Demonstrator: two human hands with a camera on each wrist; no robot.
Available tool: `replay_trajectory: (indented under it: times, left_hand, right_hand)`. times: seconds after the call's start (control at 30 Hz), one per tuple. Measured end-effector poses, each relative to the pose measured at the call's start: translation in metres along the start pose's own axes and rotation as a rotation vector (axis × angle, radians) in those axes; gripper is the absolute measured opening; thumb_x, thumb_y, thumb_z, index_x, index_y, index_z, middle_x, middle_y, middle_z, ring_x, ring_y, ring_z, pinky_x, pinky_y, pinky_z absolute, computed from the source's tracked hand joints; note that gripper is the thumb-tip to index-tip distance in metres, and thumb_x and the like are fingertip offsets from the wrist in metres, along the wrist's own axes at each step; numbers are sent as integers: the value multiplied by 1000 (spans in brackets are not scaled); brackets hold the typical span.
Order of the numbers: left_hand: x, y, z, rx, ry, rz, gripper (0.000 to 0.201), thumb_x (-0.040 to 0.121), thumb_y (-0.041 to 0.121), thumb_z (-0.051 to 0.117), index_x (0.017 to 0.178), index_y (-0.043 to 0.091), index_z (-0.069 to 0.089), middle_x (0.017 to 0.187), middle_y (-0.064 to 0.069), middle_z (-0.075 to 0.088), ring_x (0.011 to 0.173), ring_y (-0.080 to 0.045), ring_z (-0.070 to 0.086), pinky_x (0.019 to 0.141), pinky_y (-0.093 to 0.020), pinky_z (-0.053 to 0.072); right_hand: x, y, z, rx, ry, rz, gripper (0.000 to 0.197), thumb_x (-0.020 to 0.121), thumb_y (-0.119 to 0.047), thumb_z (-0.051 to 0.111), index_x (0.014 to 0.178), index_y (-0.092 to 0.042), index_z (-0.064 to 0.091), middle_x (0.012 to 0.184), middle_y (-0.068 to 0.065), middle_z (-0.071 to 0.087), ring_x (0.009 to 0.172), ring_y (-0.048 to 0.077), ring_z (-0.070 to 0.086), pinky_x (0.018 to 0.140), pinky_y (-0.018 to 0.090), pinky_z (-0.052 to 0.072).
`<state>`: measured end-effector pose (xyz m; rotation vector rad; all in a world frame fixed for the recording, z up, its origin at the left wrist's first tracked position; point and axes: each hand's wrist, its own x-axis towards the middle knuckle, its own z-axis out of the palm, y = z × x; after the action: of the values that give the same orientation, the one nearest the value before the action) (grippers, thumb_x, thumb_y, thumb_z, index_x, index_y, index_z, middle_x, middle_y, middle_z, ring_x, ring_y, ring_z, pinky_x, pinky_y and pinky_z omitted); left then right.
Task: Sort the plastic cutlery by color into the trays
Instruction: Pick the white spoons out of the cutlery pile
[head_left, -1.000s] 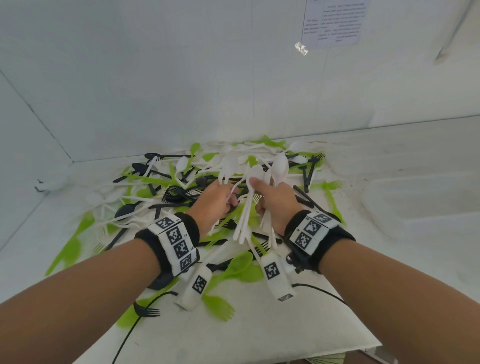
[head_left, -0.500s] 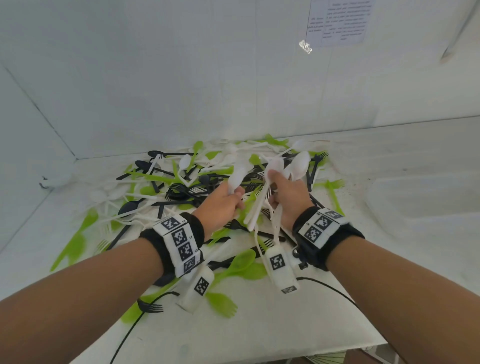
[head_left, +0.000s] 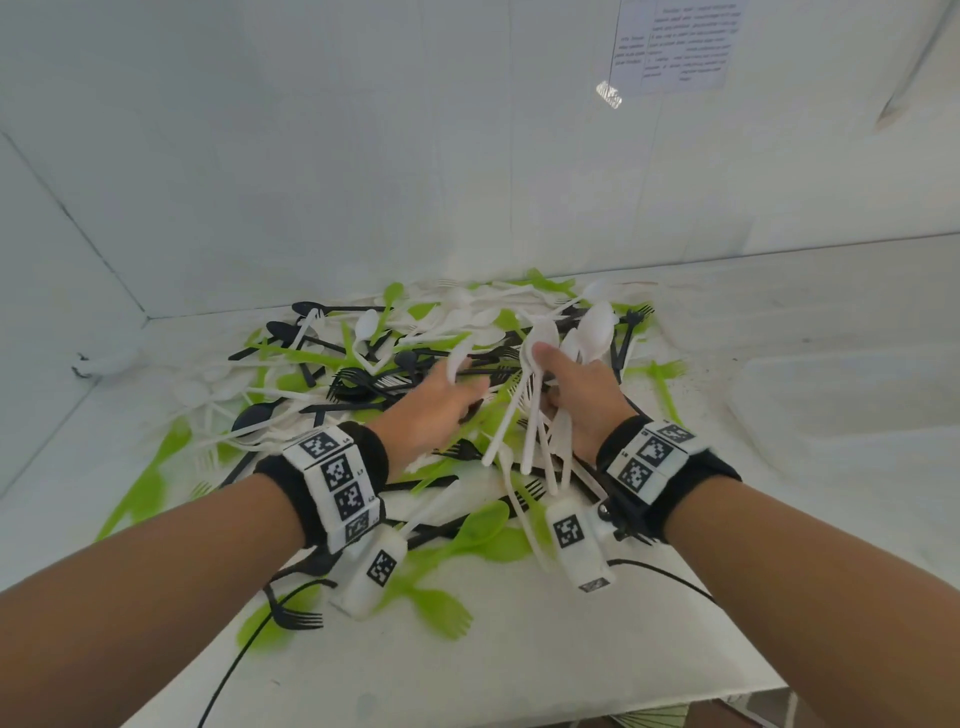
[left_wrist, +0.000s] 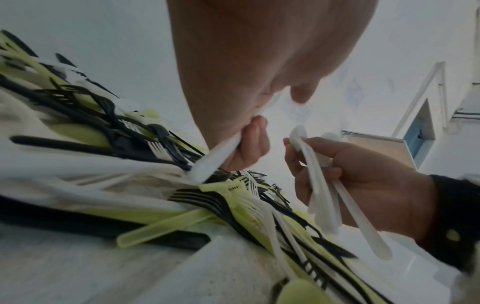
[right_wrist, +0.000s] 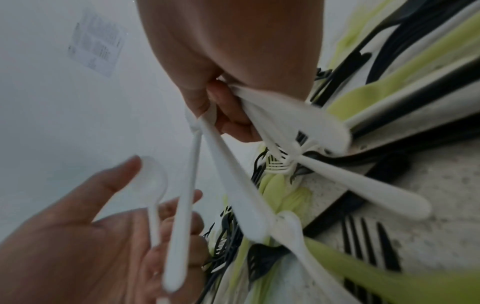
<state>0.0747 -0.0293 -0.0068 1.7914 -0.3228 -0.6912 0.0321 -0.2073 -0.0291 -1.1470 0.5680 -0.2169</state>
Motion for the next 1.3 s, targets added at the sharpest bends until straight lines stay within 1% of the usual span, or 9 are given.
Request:
replay_trajectory:
  times: [0.1,0.27,0.43,0.6,0.7,0.77,0.9,1.03,1.3]
  left_hand:
    - [10,2,-3,-248,66,-110,45,95,62,54,127,36,36,70,2,37,52,-10,25,51,-24,17]
    - [16,13,11,-161,66,67,47,103,54,39,133,18,47,82,-2,52,64,-16,46,60,-28,36]
    - [16,19,8,-74,124,99,25,105,30,37,96,21,59,76,3,58,68,-12,53,62,-28,45]
    - [15,15,1,-222,11,108,24,102,17,47,119,13,64,88,-10,60,68,-16,51,60,-27,43]
    - [11,11,-1,-314,-102,26,34,102,28,50,123,7,66,108,-11,68,93,-23,65,93,-37,53]
    - [7,9,-2,-369,-173,9,39,100,28,46,125,4,63,111,-13,66,99,-25,62,99,-40,50]
    - [3,9,-2,-354,-186,35,37,101,22,49,134,10,60,120,-10,69,109,-27,66,109,-45,48]
    - [3,10,-3,-388,-120,75,32,100,4,44,124,11,63,109,-10,71,93,-21,69,85,-33,59]
    - [16,4,-4,-512,74,35,25,93,4,47,116,7,55,70,-5,47,59,-15,46,62,-29,45]
  right_hand:
    - [-1,2,4,-23,-31,-18,20,90,-25,78,96,-10,66,71,4,56,50,14,49,52,28,45]
    - [-11,8,21,-74,-91,-115,14,91,-25,76,97,-14,72,80,-2,70,68,12,63,63,27,50]
    - [-10,11,21,-31,-52,-124,16,89,-24,79,98,-14,71,84,-2,71,79,16,66,67,27,51]
    - [-11,7,25,-59,-70,-165,17,88,-23,79,96,-9,74,80,2,74,77,21,70,71,35,57]
    - [-14,6,30,-62,-125,-198,20,90,-22,77,101,-5,76,97,14,78,92,30,74,83,41,60]
    - [-17,4,33,-53,-164,-195,22,91,-20,77,105,-5,76,98,13,78,89,27,75,80,36,59]
    - [-20,2,37,-48,-214,-177,7,94,-13,72,97,-7,73,68,-2,72,58,8,68,52,20,52]
    - [-23,4,41,-106,-227,-135,10,95,-10,70,102,-3,72,64,-4,67,51,4,61,47,16,45]
    - [-22,-1,46,-72,-267,52,36,93,-35,69,120,-12,61,88,5,58,46,10,44,45,25,35]
